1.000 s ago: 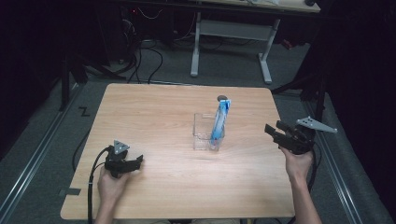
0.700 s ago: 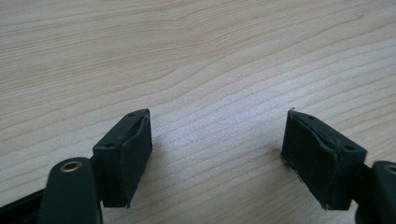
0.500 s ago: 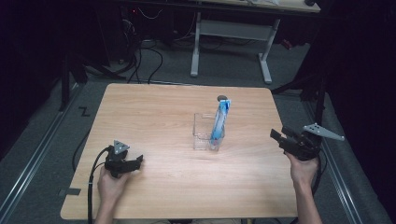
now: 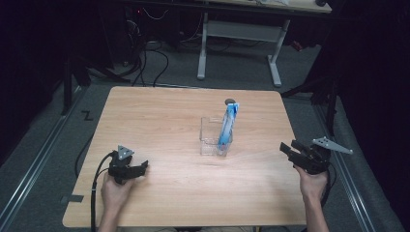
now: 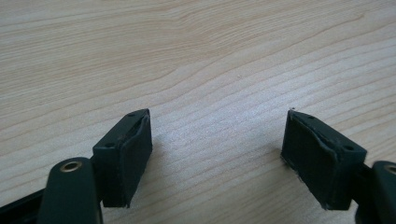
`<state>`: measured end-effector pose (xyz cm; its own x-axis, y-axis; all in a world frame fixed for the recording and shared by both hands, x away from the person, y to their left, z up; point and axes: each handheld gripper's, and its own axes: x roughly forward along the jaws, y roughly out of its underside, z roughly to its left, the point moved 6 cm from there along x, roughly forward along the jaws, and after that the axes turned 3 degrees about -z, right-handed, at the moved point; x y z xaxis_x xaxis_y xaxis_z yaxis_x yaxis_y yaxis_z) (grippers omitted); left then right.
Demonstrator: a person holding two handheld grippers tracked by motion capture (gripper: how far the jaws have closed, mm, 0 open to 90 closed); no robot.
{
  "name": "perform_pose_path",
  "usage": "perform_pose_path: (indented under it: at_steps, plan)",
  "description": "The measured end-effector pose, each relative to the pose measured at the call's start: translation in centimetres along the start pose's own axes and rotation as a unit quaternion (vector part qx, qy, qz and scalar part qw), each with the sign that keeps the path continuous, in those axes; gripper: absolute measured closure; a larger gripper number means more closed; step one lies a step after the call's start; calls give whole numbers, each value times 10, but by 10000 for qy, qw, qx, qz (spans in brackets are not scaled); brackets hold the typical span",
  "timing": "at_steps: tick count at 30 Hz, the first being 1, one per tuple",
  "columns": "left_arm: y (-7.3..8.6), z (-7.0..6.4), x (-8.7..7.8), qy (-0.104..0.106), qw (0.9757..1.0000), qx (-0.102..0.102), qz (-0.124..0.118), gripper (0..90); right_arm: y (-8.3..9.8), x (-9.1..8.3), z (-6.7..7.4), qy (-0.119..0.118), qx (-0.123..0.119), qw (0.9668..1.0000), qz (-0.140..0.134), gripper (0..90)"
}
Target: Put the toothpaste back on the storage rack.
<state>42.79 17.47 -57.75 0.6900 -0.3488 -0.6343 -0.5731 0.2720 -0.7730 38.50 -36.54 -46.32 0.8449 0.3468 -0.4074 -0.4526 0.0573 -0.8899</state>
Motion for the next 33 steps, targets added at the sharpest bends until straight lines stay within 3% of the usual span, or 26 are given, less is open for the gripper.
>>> perform_pose_path:
  at_steps: [23,33]
  plan:
    - [0,0,0,-1,10000,1,0,244,36,25,7,102,-87,9990,436,438]
    - [0,0,0,-1,10000,0,0,244,46,37,11,124,-235,9976,632,437]
